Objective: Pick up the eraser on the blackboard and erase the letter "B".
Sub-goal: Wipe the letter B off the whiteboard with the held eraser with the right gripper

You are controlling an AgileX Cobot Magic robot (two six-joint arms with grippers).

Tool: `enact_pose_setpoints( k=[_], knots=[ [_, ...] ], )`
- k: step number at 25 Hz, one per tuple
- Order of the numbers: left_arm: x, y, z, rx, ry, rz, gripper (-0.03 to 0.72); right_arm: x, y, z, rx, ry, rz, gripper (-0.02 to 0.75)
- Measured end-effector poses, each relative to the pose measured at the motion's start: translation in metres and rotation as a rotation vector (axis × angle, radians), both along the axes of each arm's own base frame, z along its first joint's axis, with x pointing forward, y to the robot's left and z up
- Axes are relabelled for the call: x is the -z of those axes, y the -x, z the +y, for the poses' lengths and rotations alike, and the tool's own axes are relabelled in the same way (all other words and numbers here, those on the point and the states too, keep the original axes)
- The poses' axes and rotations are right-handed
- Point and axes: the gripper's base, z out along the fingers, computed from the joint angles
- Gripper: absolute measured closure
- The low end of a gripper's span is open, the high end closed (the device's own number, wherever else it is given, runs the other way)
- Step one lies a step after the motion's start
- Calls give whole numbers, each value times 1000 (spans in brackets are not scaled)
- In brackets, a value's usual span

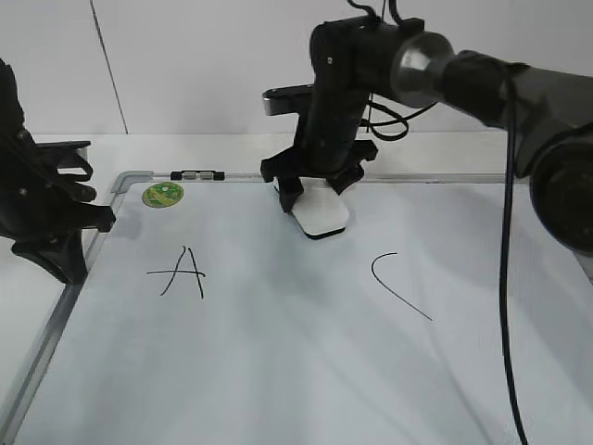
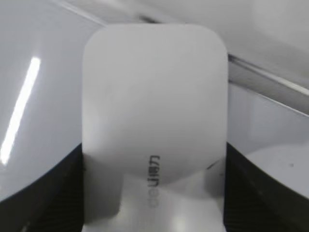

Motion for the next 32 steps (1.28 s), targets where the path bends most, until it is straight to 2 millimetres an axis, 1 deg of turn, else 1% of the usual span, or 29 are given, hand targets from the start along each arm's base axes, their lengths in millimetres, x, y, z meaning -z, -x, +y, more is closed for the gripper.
enact_pose_setpoints(
  k=[1,4,9,12,17,20,22,25,29,32],
  knots=[
    [0,0,0,0,0,-1,669,0,-3,-6,16,-8,6,188],
    [0,-1,-1,-5,6,-9,669,0,-6,-12,26,-8,8,188],
    [0,-1,-1,-6,7,-11,669,0,-6,-12,25,-6,7,188],
    [0,-1,-1,-6,7,-11,669,0,-1,-4,4,6,4,188],
    [1,0,0,-1,2,1,669,0,14,26,-76,74,-40,188],
    [1,0,0,-1,1,2,669,0,27,48,-124,77,-46,188],
    [1,0,0,0,1,6,669,0,33,57,-143,69,-42,188],
    [1,1,0,2,-3,10,669,0,34,59,-143,59,-36,188],
    [1,1,0,3,-3,14,669,-7,36,59,-142,45,-47,188],
    [1,2,0,4,-3,19,669,-12,41,59,-140,28,-18,188]
  ],
)
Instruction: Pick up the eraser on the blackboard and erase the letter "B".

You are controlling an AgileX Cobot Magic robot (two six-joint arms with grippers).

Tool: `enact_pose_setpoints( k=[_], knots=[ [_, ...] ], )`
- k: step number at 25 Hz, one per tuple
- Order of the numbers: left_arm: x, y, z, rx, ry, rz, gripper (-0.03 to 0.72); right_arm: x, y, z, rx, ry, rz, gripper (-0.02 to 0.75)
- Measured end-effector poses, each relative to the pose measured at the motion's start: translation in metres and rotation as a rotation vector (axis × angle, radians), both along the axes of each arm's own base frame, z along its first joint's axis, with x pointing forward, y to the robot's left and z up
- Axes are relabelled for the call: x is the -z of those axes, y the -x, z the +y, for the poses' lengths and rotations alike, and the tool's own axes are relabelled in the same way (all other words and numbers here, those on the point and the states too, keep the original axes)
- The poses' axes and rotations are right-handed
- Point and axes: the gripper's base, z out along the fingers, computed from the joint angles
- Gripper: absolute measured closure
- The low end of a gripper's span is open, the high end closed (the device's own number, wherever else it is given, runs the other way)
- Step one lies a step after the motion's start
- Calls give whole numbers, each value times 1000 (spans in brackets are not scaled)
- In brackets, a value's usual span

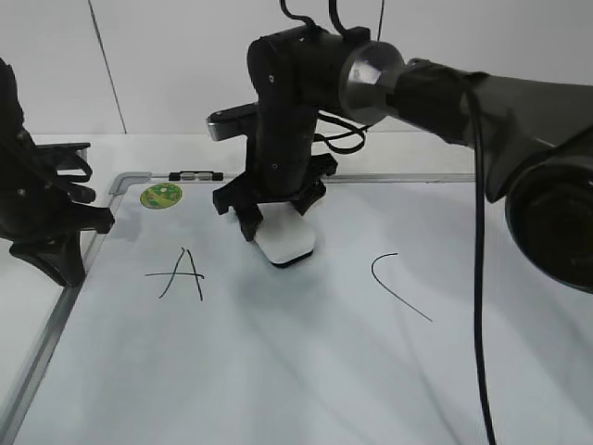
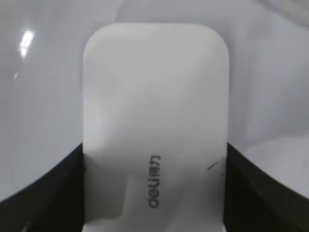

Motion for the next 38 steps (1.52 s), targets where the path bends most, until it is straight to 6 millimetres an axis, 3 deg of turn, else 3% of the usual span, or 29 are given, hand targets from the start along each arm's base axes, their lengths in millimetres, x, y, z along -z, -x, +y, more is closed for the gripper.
enact_pose_setpoints(
  k=[5,7,10,20,26,38],
  knots=[
    [0,0,0,0,0,0,669,-28,15,1,-5,-34,28,189],
    [0,0,0,0,0,0,669,-46,21,-3,-8,-47,10,189],
    [0,0,0,0,0,0,668,-58,30,-12,-10,-22,2,189],
    [0,0,0,-1,2,0,668,-46,32,-18,-16,37,-1,189],
    [0,0,0,-1,2,0,668,-16,24,-13,-9,47,14,189],
    [0,0,0,-1,2,-2,667,4,14,-12,50,72,-19,189]
  ],
)
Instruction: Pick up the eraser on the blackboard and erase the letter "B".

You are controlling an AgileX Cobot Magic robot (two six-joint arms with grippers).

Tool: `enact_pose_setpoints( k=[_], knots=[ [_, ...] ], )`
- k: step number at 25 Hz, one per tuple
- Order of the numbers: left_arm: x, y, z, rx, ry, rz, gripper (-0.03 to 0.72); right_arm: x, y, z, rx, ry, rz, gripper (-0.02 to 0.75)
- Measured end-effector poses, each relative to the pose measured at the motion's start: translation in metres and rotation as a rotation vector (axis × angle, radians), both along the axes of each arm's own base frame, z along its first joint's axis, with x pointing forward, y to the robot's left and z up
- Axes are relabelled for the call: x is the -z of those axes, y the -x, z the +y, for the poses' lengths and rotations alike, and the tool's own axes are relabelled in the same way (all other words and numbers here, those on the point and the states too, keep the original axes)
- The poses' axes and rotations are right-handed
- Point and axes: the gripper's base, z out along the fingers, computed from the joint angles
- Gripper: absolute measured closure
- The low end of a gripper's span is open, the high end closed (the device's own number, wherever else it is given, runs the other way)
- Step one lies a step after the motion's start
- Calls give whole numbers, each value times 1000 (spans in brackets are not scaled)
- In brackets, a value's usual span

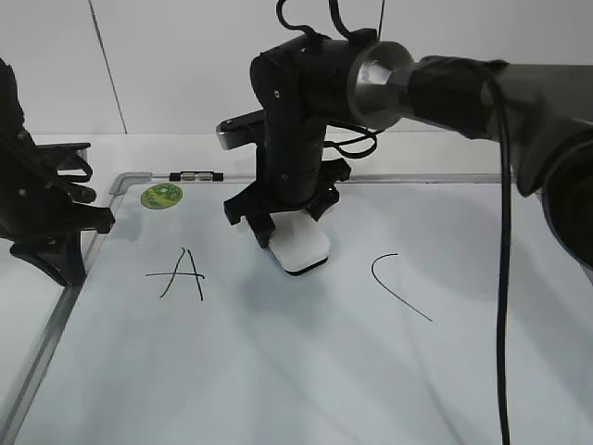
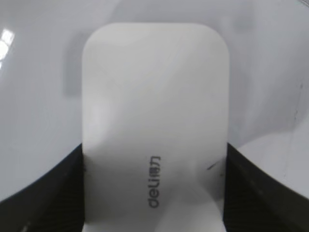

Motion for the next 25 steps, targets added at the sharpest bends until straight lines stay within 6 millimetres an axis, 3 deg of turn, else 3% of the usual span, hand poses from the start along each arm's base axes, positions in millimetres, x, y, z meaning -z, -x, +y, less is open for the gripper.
enact_pose_setpoints(
  k=[6,14,16,20,25],
  knots=[
    [0,0,0,0,0,-4,668,1,-13,-19,107,-48,29,189],
    [0,0,0,-2,2,-3,667,1,-52,-99,297,-46,40,190],
    [0,0,0,-2,2,-5,668,1,-54,-109,320,-42,56,189],
    [0,-1,0,-4,5,-6,668,1,-54,-111,320,-40,63,189],
    [0,0,0,-3,3,-5,668,0,-47,-91,265,-17,44,190]
  ],
)
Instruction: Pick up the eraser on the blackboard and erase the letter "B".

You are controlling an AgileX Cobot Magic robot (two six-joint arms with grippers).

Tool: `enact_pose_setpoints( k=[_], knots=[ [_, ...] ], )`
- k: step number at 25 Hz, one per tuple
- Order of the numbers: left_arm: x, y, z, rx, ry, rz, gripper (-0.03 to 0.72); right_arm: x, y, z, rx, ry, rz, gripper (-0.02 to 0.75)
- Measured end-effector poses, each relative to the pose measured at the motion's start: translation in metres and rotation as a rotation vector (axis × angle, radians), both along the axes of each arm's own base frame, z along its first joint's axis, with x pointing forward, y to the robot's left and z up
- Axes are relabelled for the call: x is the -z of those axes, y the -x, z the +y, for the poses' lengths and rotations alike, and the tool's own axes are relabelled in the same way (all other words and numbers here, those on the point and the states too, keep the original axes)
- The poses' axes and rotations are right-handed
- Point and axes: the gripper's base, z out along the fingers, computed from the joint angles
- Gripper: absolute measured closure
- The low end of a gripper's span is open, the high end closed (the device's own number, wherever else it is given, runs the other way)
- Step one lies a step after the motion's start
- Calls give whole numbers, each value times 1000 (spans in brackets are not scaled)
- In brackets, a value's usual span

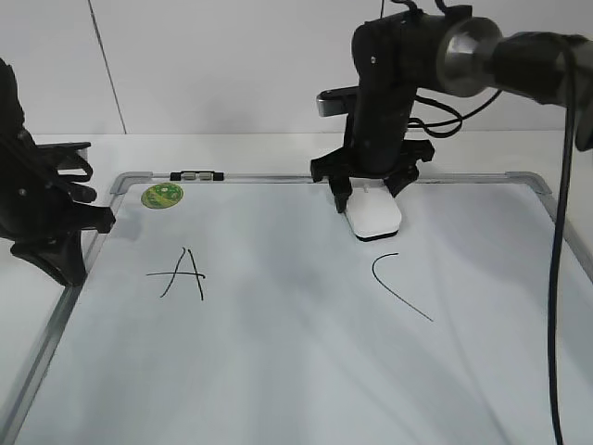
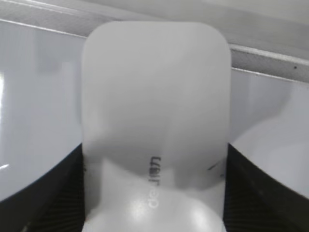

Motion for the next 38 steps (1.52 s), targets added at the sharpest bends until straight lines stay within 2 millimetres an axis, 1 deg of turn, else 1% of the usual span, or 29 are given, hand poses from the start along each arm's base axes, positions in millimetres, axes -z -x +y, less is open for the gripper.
enact_pose_setpoints(
  k=[3,5,8,10,12,14,17,21,24,25,26,27,28,32,38],
  knots=[
    [0,0,0,2,-2,3,667,0,10,25,-65,19,-22,190],
    [0,0,0,2,-2,4,667,0,25,54,-129,9,-25,190],
    [0,0,0,2,-2,4,667,0,46,89,-199,-30,-9,190],
    [0,0,0,2,-2,4,667,1,55,103,-229,-40,-4,190],
    [0,1,0,2,-2,5,667,1,58,107,-238,-40,-4,190],
    [0,1,0,2,-2,6,667,1,58,107,-239,-41,-3,190],
    [0,1,0,2,-2,7,667,1,54,101,-224,-46,0,190],
    [0,0,0,2,-2,4,667,1,42,83,-172,-72,12,190],
    [0,0,0,0,1,4,667,1,25,55,-106,-71,16,190],
    [0,0,0,0,1,4,667,1,18,41,-75,-67,20,190],
    [0,0,0,0,1,4,667,1,14,32,-54,-65,24,190],
    [0,0,0,0,1,4,667,1,10,24,-35,-64,25,190],
    [0,0,0,0,1,4,667,1,8,20,-26,-65,27,190],
    [0,0,0,0,1,4,667,1,8,19,-35,-68,31,190],
    [0,1,0,0,1,6,667,-6,8,20,-62,-71,24,190]
  ],
)
